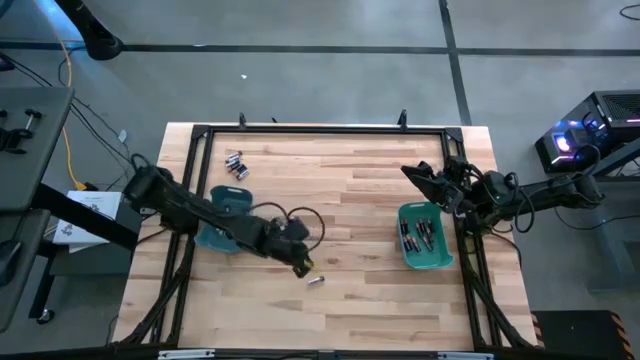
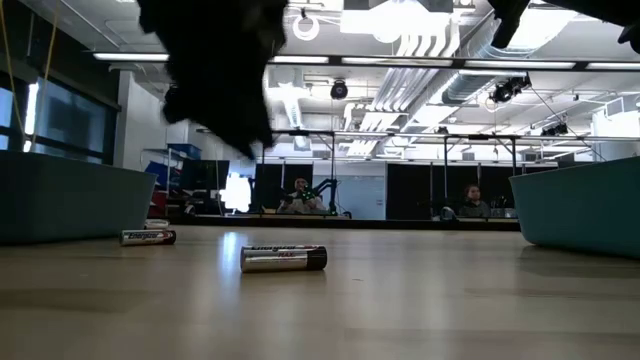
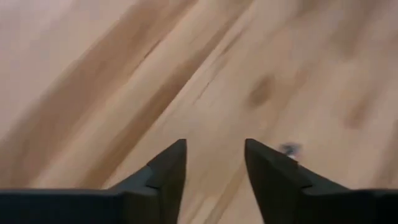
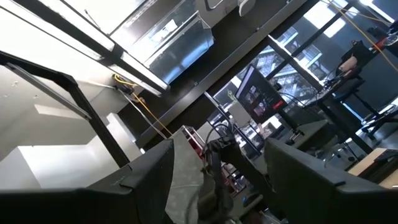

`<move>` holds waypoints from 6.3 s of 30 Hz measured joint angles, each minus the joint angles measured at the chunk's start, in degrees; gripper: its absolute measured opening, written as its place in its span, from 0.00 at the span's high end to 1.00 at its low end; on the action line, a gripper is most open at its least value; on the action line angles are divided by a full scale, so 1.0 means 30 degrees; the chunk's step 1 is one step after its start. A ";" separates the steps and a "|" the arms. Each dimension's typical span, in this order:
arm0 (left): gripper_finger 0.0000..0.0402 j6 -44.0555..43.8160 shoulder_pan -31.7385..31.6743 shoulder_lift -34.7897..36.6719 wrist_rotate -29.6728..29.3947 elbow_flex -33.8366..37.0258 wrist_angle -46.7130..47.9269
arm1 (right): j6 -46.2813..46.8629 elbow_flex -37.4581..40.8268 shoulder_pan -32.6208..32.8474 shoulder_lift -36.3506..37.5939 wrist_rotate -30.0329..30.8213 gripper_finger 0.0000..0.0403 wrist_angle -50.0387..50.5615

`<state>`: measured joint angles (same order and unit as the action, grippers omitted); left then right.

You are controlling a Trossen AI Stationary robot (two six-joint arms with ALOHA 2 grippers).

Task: Sort batteries
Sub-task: Put the silver battery into the blue bin

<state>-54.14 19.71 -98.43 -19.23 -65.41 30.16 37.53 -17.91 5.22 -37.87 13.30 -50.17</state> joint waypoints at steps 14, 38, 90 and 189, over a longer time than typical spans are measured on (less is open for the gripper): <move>0.40 -0.5261 -0.3442 -0.2450 0.4592 0.0000 0.5561 | 0.0504 0.0000 0.0006 0.0000 -0.0001 0.40 -0.0102; 0.48 -1.3504 -0.1876 -0.1561 0.5758 -0.0374 0.8441 | 0.0652 0.0000 -0.0001 0.0007 0.0007 0.40 -0.0073; 0.47 -1.3508 -0.5835 -0.1590 0.1858 0.1149 0.6210 | 0.0852 0.0000 0.0007 0.0000 -0.0438 0.40 -0.0087; 0.92 -1.0587 -0.4263 0.6854 0.4178 0.6554 1.2953 | 0.1042 0.0000 0.0007 -0.0131 0.0269 0.40 0.0342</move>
<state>-85.90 6.92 -77.87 -6.70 -45.75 69.02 40.66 -17.91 5.23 -38.26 14.11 -49.15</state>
